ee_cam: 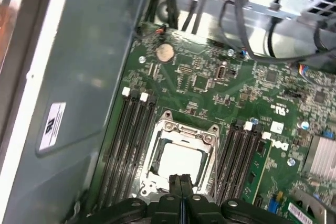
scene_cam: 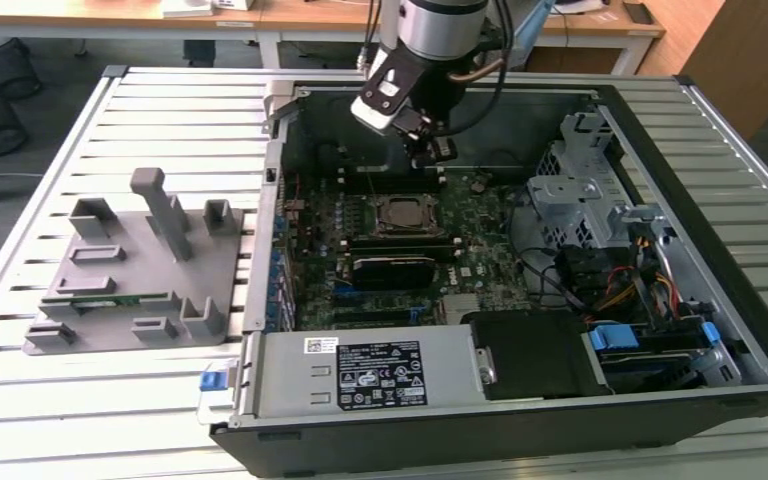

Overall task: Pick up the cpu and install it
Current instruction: 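Install the first cpu locking lever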

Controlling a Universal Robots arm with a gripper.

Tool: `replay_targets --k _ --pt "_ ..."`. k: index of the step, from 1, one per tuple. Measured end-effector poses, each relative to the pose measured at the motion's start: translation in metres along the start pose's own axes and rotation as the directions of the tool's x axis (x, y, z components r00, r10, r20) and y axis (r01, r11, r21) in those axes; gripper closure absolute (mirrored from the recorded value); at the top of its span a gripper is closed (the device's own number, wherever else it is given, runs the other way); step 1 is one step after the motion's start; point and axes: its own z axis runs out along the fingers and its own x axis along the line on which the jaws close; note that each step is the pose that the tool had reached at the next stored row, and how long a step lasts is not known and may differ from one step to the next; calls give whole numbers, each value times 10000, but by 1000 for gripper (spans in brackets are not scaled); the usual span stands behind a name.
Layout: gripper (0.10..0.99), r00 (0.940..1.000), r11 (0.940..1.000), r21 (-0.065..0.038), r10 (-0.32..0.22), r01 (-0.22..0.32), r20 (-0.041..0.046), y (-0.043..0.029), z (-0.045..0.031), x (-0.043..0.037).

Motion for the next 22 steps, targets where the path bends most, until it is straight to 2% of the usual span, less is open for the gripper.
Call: replay_targets --k 4,6,11,13,19,22 --pt "980 9974 9974 38 -724 724 0 0 3 0" --pt "980 9948 9948 81 -1013 1013 70 0 3 0" --pt "980 9832 9832 134 -1821 1820 90 -1 0 0" --pt "980 9808 9808 146 -1946 1945 93 0 -8 0" --pt "980 9790 9789 146 -2039 2037 88 7 -73 2" --pt "980 9715 9715 160 -2367 2366 82 8 -81 2"
